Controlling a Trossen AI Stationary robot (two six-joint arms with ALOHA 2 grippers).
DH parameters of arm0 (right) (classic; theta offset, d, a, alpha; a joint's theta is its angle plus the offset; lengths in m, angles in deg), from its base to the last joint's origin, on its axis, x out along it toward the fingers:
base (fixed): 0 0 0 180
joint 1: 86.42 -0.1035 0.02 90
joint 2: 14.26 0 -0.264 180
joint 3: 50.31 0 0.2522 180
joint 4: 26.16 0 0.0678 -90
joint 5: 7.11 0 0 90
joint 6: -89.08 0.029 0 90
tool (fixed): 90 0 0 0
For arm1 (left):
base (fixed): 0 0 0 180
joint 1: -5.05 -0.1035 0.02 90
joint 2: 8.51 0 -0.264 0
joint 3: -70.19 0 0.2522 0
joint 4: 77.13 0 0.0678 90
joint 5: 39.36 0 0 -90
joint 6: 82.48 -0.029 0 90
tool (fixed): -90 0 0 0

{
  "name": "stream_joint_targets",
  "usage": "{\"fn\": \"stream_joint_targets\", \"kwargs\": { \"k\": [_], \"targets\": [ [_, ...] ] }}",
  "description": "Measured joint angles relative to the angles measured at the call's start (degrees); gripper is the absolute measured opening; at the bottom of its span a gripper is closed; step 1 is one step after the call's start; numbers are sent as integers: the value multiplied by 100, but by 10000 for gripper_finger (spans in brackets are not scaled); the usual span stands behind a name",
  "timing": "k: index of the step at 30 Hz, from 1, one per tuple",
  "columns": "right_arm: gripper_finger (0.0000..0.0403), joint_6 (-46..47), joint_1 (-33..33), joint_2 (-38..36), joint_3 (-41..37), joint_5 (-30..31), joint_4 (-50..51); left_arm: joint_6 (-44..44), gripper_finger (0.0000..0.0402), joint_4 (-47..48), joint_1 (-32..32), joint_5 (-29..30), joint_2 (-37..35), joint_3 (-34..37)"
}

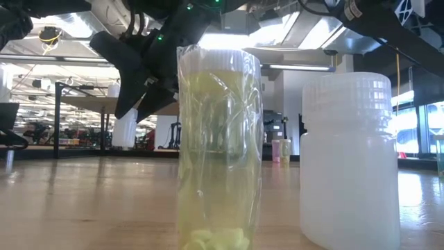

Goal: Pick and place medicine bottles onto shelf by color
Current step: Put the top white pill bottle aligned with the other white pill bottle on the shelf

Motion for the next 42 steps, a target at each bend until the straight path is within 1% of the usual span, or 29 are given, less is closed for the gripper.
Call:
{"fn": "stream_joint_targets", "kwargs": {
  "k": [13,19,26,30,34,37,42],
  "targets": [
    [147,-72,0,95,2,-1,-132,17,279,2,0,1,0,0],
    [147,-314,0,227,2,23,-159,44,279,2,0,2,-1,0],
    [147,-302,0,305,4,20,-250,46,279,2,0,2,0,0],
    [147,-285,0,332,2,-212,-229,46,279,2,0,2,0,0],
    [148,-367,4,330,2,-265,-231,46,279,2,0,2,0,0],
    [157,-386,4,330,2,-264,-240,47,279,2,0,1,0,0],
    [186,-387,4,328,2,-271,-236,55,279,2,0,2,0,0]
  ]
}}
